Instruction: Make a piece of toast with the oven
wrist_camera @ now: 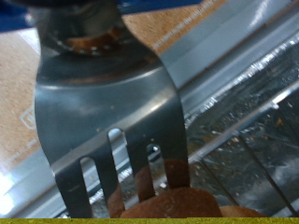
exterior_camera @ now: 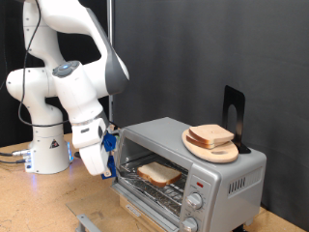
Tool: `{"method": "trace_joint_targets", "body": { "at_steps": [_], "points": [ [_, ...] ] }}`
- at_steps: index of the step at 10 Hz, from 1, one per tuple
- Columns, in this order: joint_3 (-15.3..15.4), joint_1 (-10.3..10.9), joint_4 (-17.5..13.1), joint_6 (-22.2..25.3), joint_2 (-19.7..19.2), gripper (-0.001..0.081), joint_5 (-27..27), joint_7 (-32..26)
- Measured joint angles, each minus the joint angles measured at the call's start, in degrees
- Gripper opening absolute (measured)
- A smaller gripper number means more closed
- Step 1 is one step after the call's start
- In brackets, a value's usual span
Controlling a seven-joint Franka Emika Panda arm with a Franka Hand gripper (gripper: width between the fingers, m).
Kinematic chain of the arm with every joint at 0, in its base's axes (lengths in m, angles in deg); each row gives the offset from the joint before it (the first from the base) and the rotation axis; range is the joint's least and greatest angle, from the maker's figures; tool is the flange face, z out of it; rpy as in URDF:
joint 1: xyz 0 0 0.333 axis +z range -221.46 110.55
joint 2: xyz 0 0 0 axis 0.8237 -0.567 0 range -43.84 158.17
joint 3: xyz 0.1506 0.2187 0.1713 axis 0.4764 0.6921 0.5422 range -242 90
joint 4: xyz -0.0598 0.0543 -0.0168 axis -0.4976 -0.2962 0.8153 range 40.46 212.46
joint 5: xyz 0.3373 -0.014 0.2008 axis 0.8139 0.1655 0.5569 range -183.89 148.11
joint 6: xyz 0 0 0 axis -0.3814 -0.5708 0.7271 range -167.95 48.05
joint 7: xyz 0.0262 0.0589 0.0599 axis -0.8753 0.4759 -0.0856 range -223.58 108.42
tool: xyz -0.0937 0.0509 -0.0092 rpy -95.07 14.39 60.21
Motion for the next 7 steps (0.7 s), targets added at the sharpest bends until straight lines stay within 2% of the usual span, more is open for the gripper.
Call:
{"method": "trace_joint_targets", "body": {
  "at_steps": [5, 7],
  "points": [
    [1.2, 0.4, 1.3, -0.1, 1.4, 0.0476, 1.8, 0.0],
    [-0.1, -1.1, 1.8, 1.1, 1.8, 0.0476, -0.2, -1.2]
  ]
}}
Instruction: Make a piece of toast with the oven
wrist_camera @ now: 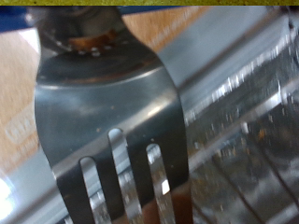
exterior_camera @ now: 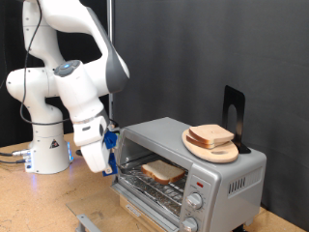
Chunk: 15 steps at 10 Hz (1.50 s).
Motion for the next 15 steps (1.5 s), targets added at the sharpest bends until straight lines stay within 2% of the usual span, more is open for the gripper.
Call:
{"method": "trace_joint_targets", "body": {
  "at_steps": [2, 4, 6, 8, 9, 13, 15],
  "points": [
    [-1.8, -2.3, 0.1, 2.1, 0.2, 0.0476, -3.9, 0.0],
    [-4.0, -4.1, -0.6, 5.3, 0.3, 0.0476, -4.4, -1.1],
    [-6.6, -4.7, -1.7, 9.0, 1.3, 0.0476, 1.0, -5.0],
    [-6.4, -4.7, -1.5, 8.9, 1.2, 0.0476, -1.0, -4.2],
    [-7.2, -5.0, -2.0, 10.8, 1.3, 0.0476, -1.0, -4.3],
    [-12.7, -7.5, -9.0, 26.5, 3.2, 0.0476, 0.4, -4.5],
    [-14.9, -8.4, -12.2, 31.6, 3.7, 0.0475, 2.0, -4.2]
  ]
}}
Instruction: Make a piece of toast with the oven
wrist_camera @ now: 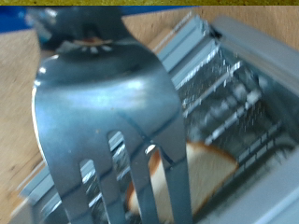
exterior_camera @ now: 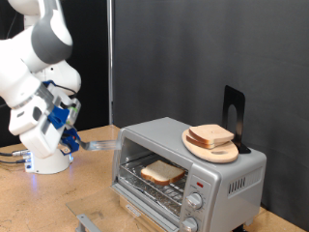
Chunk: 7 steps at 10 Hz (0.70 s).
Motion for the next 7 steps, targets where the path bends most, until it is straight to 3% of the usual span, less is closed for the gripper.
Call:
{"method": "trace_joint_targets", "body": {
  "at_steps": [3, 5, 7],
  "points": [
    [-0.3, -0.2, -0.4, 1.8, 0.3, 0.0475, 0.7, 0.3],
    [0.4, 0.9, -0.2, 4.2, 1.1, 0.0475, 6.1, 0.3],
    [2.6, 2.4, 1.6, 3.7, 3.5, 0.0475, 9.6, 0.3]
  ]
}}
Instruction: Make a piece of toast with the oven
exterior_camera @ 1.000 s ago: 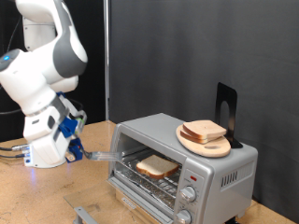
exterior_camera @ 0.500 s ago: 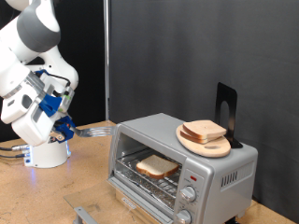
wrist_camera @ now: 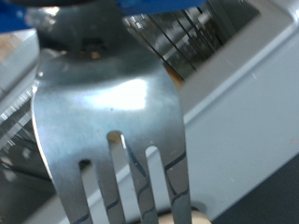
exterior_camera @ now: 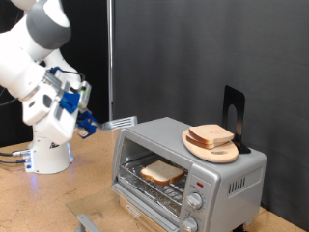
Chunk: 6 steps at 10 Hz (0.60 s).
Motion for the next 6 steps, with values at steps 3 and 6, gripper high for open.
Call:
{"method": "trace_joint_targets", "body": {
  "at_steps": [3, 6],
  "points": [
    [5.3, 2.3, 4.0, -6.0, 4.3, 0.0475, 3.3, 1.1],
    [10.3, 4.9, 6.3, -8.4, 7.3, 0.0475, 6.7, 5.7]
  ]
}}
